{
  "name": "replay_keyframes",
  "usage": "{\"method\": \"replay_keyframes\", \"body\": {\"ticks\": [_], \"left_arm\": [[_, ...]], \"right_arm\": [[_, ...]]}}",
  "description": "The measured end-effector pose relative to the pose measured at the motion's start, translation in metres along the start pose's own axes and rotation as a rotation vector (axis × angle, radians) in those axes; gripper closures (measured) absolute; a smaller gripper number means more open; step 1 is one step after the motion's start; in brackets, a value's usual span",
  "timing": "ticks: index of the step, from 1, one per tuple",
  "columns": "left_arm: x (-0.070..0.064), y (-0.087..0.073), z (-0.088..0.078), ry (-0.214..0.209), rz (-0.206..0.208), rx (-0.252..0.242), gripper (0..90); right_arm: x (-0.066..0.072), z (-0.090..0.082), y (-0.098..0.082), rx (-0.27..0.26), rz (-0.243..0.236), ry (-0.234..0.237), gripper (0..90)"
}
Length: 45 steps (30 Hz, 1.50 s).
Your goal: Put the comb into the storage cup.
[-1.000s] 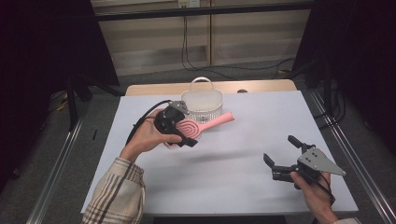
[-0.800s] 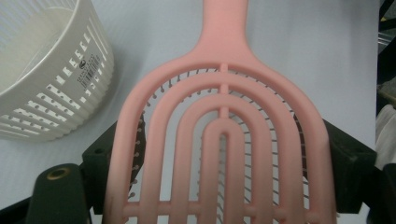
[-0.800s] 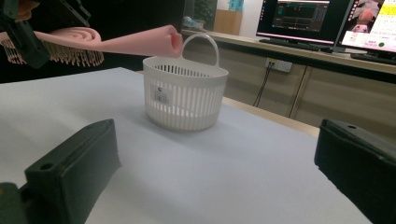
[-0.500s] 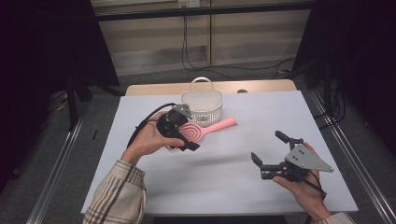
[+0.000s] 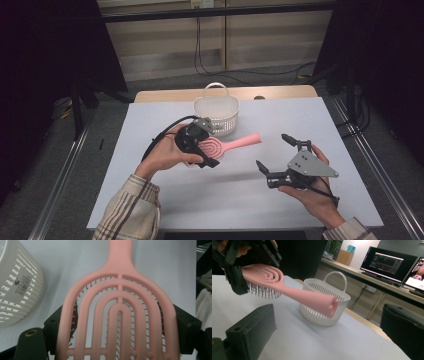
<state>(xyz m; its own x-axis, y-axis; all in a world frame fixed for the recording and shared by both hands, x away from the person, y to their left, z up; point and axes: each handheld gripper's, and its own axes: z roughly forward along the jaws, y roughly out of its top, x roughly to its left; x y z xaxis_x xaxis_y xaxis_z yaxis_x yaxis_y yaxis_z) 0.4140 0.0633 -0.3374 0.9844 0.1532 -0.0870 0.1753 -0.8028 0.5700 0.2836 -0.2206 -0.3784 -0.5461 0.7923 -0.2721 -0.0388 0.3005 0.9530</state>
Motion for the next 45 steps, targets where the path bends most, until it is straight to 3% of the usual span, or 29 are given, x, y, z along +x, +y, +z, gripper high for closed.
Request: {"method": "replay_keyframes", "body": {"ticks": [6, 11, 12, 20, 26, 32, 39, 45], "left_arm": [[0.001, 0.001, 0.004, 0.008, -0.001, 0.015, 19.7], [0.000, 0.002, 0.006, 0.008, 0.006, 0.032, 19.7], [-0.001, 0.003, 0.007, 0.027, 0.007, 0.034, 19.7], [-0.008, 0.005, 0.014, 0.016, 0.027, 0.060, 19.7], [-0.007, 0.005, 0.018, 0.005, 0.027, 0.098, 19.7], [-0.007, 0.004, 0.022, 0.010, 0.016, 0.096, 19.7], [-0.011, 0.004, 0.030, 0.011, 0.028, 0.113, 19.7], [-0.012, 0.006, 0.034, 0.002, 0.029, 0.126, 19.8]], "right_arm": [[0.002, 0.005, 0.009, 0.009, -0.004, 0.023, 1.3], [0.008, 0.015, 0.009, 0.036, -0.050, 0.052, 0.9], [0.009, 0.017, 0.008, 0.046, -0.069, 0.060, 0.9], [0.024, 0.027, 0.012, 0.109, -0.204, 0.090, 5.5], [0.030, 0.032, 0.012, 0.130, -0.308, 0.064, 3.5], [0.037, 0.035, 0.009, 0.140, -0.415, 0.044, 6.0], [0.043, 0.038, 0.004, 0.167, -0.470, 0.041, 10.5], [0.053, 0.041, -0.001, 0.190, -0.598, 0.012, 13.5]]}}
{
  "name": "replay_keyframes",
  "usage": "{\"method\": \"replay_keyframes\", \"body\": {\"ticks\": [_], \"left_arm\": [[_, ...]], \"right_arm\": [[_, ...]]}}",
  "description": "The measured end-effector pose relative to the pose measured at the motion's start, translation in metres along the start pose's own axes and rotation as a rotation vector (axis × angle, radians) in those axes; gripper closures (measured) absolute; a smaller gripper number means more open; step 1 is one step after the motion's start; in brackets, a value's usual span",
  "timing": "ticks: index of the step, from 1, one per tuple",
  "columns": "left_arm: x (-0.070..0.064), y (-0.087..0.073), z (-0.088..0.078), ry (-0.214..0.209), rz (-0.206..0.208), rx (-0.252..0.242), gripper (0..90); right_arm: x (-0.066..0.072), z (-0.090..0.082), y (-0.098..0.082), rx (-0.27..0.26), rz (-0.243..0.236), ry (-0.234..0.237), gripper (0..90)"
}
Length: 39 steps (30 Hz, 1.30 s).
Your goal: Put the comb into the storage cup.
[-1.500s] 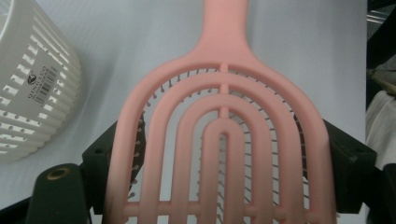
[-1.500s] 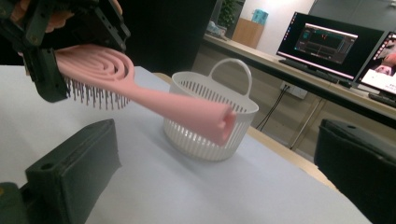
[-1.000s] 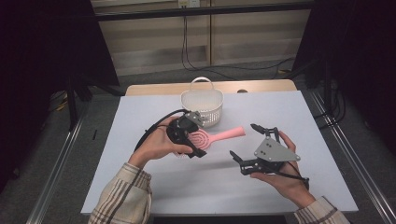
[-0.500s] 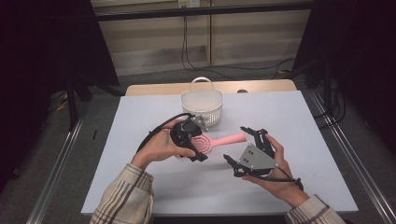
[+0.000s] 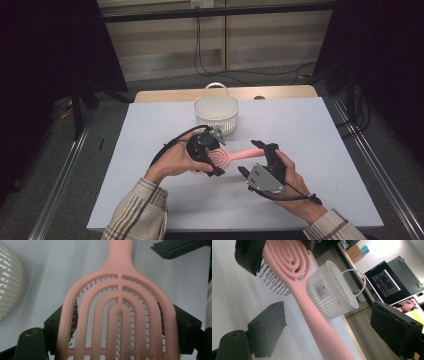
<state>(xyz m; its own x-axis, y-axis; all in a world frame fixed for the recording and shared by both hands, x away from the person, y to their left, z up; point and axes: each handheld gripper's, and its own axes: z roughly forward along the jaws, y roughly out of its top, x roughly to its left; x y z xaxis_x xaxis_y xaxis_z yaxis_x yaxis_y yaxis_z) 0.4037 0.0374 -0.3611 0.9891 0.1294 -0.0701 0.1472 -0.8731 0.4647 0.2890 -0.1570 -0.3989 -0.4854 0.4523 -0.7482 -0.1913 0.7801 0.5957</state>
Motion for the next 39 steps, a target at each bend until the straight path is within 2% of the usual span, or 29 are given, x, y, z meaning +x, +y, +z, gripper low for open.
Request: {"method": "replay_keyframes", "body": {"ticks": [2, 3, 5, 7, 9, 12, 14, 16, 17, 21, 22, 26, 30, 35, 39], "left_arm": [[0.000, 0.000, 0.001, 0.000, 0.001, 0.003, 19.7], [-0.001, 0.000, 0.002, 0.001, -0.009, -0.004, 19.7], [-0.002, 0.000, 0.002, 0.015, 0.004, 0.005, 19.7], [-0.003, 0.001, 0.003, -0.003, -0.004, -0.010, 19.7], [-0.005, 0.002, 0.002, 0.009, 0.004, 0.007, 19.7], [-0.007, 0.004, 0.002, 0.001, 0.014, 0.001, 19.7], [-0.008, 0.004, 0.003, 0.010, -0.004, -0.005, 19.7], [-0.007, 0.004, 0.003, 0.006, -0.005, -0.008, 19.7], [-0.006, 0.003, 0.002, 0.004, 0.007, 0.000, 19.7], [-0.006, 0.003, 0.002, 0.004, -0.005, -0.011, 19.7], [-0.006, 0.003, 0.002, 0.001, 0.000, -0.008, 19.7], [-0.007, 0.003, 0.002, 0.003, -0.003, -0.010, 19.7], [-0.006, 0.002, 0.002, -0.001, -0.013, -0.013, 19.7], [-0.005, 0.003, 0.003, -0.006, -0.009, -0.005, 19.7], [-0.004, 0.003, 0.003, -0.009, -0.017, -0.014, 19.7]], "right_arm": [[0.005, 0.002, 0.000, 0.011, -0.049, -0.012, 15.8], [0.006, 0.002, 0.000, 0.013, -0.055, -0.016, 16.2], [0.009, 0.005, -0.001, 0.023, -0.072, -0.027, 16.9], [0.011, 0.007, -0.002, 0.030, -0.088, -0.031, 19.0], [0.015, 0.008, -0.001, 0.039, -0.111, -0.033, 20.7], [0.021, 0.009, 0.001, 0.045, -0.167, -0.049, 23.8], [0.024, 0.010, 0.002, 0.049, -0.197, -0.066, 26.6], [0.026, 0.012, 0.003, 0.060, -0.237, -0.058, 33.5], [0.028, 0.012, 0.003, 0.069, -0.249, -0.064, 35.4], [0.034, 0.015, 0.005, 0.088, -0.298, -0.091, 39.2], [0.034, 0.016, 0.006, 0.083, -0.326, -0.107, 39.5], [0.038, 0.017, 0.010, 0.079, -0.370, -0.121, 45.7], [0.040, 0.018, 0.011, 0.081, -0.382, -0.147, 49.3], [0.046, 0.024, 0.012, 0.087, -0.450, -0.161, 56.5], [0.048, 0.027, 0.012, 0.101, -0.435, -0.176, 62.3]]}}
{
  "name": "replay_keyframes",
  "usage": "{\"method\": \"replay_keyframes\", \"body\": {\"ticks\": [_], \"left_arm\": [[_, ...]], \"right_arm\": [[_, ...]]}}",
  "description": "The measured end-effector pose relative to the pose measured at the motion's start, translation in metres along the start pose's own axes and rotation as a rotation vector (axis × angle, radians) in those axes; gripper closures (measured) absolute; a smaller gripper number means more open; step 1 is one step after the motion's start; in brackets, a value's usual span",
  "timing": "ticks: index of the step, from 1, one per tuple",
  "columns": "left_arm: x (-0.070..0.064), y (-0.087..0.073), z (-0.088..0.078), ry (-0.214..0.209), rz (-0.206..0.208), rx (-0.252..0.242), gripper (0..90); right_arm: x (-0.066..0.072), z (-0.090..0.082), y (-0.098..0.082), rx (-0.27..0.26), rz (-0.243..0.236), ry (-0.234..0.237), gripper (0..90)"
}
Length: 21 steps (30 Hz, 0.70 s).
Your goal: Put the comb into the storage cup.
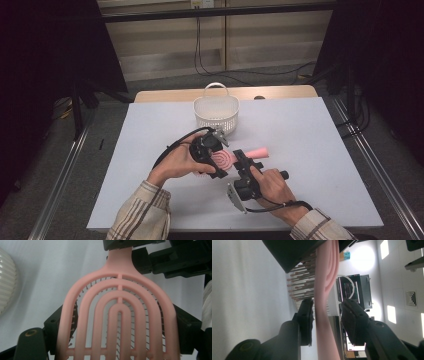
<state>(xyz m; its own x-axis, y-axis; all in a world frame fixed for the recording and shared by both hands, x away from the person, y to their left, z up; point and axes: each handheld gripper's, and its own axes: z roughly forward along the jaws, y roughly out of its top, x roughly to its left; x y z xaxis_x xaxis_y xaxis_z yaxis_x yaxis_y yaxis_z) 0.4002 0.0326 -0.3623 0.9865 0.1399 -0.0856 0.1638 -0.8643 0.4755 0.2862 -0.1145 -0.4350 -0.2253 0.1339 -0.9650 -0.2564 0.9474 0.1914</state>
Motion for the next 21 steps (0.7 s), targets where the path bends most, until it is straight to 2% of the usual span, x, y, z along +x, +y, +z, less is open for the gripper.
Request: {"method": "replay_keyframes", "body": {"ticks": [7, 11, 12, 15, 17, 21], "left_arm": [[0.0004, -0.0005, 0.0010, -0.002, -0.002, 0.008, 19.6], [-0.0001, 0.0000, 0.0022, -0.005, -0.005, 0.014, 19.6], [0.0005, 0.0001, 0.0023, 0.000, 0.002, 0.020, 19.7], [0.0012, -0.0017, 0.0015, -0.005, -0.010, 0.009, 19.6], [0.0010, -0.0027, 0.0007, -0.011, -0.012, 0.008, 19.6], [0.0021, -0.0028, -0.0005, -0.004, -0.014, 0.004, 19.6]], "right_arm": [[0.0044, 0.0029, 0.0022, 0.018, 0.003, -0.008, 70.4], [0.0055, 0.0062, 0.0034, 0.014, -0.033, -0.014, 72.8], [0.0070, 0.0067, 0.0036, 0.024, -0.026, -0.014, 73.5], [0.0090, 0.0084, 0.0048, 0.027, -0.030, -0.012, 76.2], [0.0081, 0.0086, 0.0068, 0.023, -0.048, -0.023, 77.1], [0.0094, 0.0097, 0.0074, 0.026, -0.034, -0.020, 79.8]]}}
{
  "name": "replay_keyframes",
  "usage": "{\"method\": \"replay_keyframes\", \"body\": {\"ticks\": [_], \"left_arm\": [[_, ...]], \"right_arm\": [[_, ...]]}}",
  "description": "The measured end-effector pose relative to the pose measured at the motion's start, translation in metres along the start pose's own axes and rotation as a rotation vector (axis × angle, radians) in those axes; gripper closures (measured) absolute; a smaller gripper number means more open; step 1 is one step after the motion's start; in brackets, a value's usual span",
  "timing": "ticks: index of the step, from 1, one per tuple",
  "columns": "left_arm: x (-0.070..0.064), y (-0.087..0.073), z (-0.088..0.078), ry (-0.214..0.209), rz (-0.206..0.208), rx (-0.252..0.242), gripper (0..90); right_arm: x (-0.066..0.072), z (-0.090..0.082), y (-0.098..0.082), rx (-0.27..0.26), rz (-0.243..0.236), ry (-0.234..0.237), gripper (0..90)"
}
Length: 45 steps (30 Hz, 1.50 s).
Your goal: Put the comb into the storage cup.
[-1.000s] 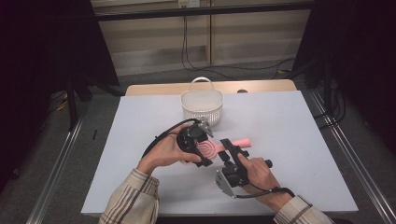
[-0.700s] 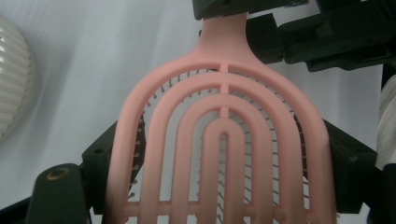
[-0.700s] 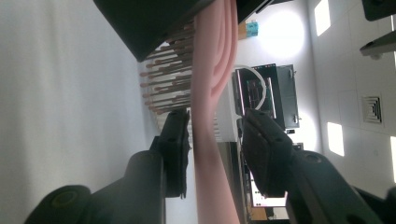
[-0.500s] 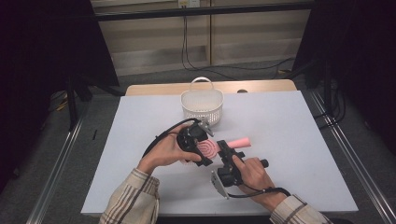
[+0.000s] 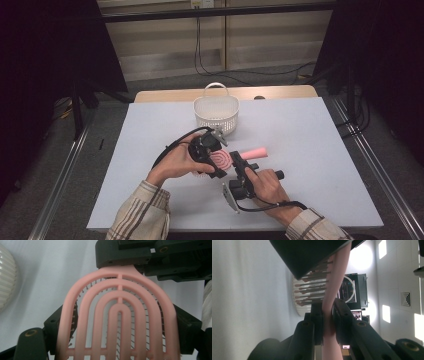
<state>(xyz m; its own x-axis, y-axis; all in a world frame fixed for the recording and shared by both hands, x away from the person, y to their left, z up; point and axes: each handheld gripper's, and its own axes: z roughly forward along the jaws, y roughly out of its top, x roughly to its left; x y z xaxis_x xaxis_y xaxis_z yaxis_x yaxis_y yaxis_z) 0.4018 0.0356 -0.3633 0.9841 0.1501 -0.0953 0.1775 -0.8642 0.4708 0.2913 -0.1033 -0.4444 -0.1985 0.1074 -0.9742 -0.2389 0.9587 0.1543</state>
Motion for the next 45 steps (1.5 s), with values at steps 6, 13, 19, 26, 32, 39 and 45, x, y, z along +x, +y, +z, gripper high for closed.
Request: {"method": "replay_keyframes", "body": {"ticks": [6, 13, 19, 26, 32, 39, 45], "left_arm": [[0.000, 0.001, 0.000, 0.006, -0.014, -0.004, 19.2], [0.001, 0.000, -0.001, 0.025, -0.024, -0.025, 14.2], [0.001, 0.000, -0.001, 0.054, -0.011, -0.039, 8.7], [0.000, -0.005, -0.009, 0.078, 0.039, -0.077, 5.0], [0.001, -0.011, -0.012, 0.091, 0.034, -0.079, 5.0], [0.005, -0.023, -0.015, 0.123, 0.003, -0.106, 4.8], [0.004, -0.030, -0.018, 0.116, -0.013, -0.129, 4.7]], "right_arm": [[0.000, 0.000, 0.000, 0.005, -0.014, -0.014, 80.5], [-0.002, -0.001, 0.000, 0.001, -0.009, -0.024, 80.9], [-0.005, -0.001, -0.003, 0.011, 0.011, -0.027, 81.0], [-0.009, 0.001, -0.007, 0.019, 0.040, -0.019, 81.0], [-0.011, 0.002, -0.009, 0.029, 0.047, -0.005, 81.1], [-0.014, 0.003, -0.012, 0.034, 0.041, -0.008, 81.1], [-0.015, 0.003, -0.016, 0.062, 0.060, 0.004, 81.1]]}}
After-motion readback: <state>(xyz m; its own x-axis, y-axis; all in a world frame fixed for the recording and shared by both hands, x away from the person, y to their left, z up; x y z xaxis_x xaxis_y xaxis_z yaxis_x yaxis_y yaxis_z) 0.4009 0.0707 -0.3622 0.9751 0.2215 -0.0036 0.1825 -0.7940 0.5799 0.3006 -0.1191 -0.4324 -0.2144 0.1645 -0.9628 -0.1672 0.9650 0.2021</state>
